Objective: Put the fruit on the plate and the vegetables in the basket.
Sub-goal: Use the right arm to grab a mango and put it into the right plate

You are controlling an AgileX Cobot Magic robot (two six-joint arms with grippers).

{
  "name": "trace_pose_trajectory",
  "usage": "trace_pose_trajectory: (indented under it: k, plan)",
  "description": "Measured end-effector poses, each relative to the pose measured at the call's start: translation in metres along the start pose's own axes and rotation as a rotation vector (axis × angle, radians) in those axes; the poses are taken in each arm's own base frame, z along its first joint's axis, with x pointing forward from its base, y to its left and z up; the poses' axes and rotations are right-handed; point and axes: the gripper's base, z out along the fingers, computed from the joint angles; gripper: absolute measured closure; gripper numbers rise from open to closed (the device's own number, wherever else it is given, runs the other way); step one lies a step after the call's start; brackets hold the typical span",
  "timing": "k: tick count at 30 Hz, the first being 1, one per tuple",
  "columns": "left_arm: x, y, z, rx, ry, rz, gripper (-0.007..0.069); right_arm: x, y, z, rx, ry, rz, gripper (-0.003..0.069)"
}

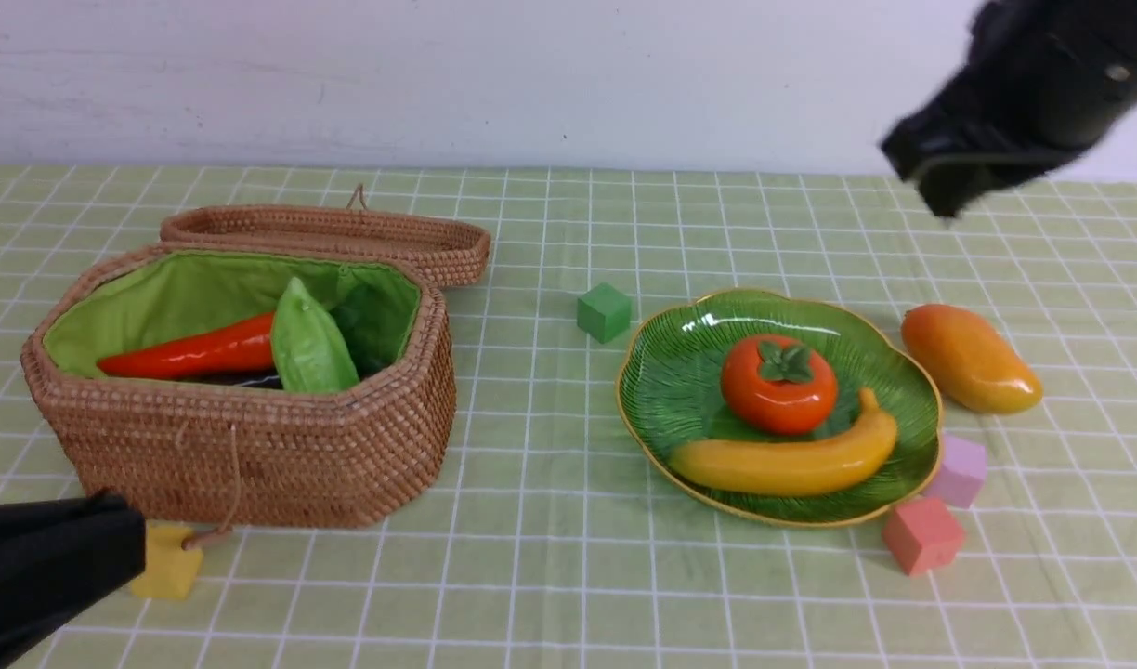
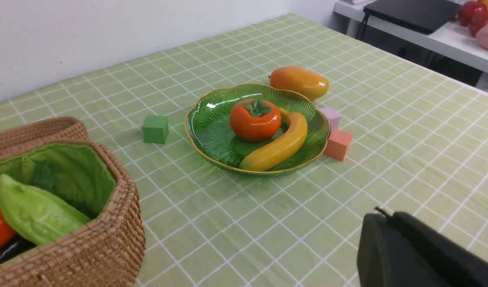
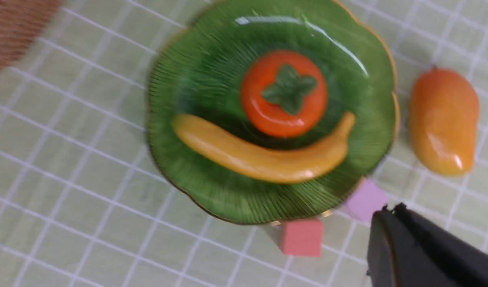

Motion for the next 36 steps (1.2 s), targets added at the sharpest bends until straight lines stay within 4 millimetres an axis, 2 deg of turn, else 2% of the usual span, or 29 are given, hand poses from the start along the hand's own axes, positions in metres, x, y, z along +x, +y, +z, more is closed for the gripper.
trace_pose_trajectory:
  k: [4,7,9,11,16,18,20,21,24,29,36]
  plan:
    - [0.0,0.0,0.0,0.004,0.0,0.014,0.0634,0.018,-0.065,0.033,0.074,0.119,0.225,0.0648]
    - [0.0,0.0,0.0,0.005,0.0,0.02,0.0634,0.025,-0.1,0.058,0.081,0.173,0.339,0.058]
    - [0.0,0.0,0.0,0.005,0.0,0.02,0.0634,0.027,-0.111,0.068,0.077,0.195,0.366,0.0535]
    - [0.0,0.0,0.0,0.005,0.0,0.02,0.0634,0.026,-0.122,0.094,0.067,0.191,0.337,0.0396]
    - [0.0,0.0,0.0,0.005,0.0,0.02,0.0634,0.02,-0.134,0.144,0.06,0.145,0.227,0.0087]
    - [0.0,0.0,0.0,0.005,0.0,0.02,0.0634,0.02,-0.137,0.162,0.061,0.142,0.209,0.001]
    - [0.0,0.0,0.0,0.005,0.0,0.02,0.0634,0.019,-0.142,0.181,0.065,0.136,0.201,-0.0013]
    - [0.0,0.0,0.0,0.005,0.0,0.02,0.0634,0.019,-0.142,0.182,0.064,0.138,0.201,-0.0014]
    - [0.0,0.0,0.0,0.005,0.0,0.02,0.0634,0.017,-0.147,0.204,0.066,0.14,0.192,0.0]
    - [0.0,0.0,0.0,0.005,0.0,0.021,0.0634,0.012,-0.154,0.227,0.067,0.144,0.156,0.0037]
    - [0.0,0.0,0.0,0.004,0.0,0.022,0.0632,0.008,-0.161,0.251,0.076,0.138,0.135,0.0046]
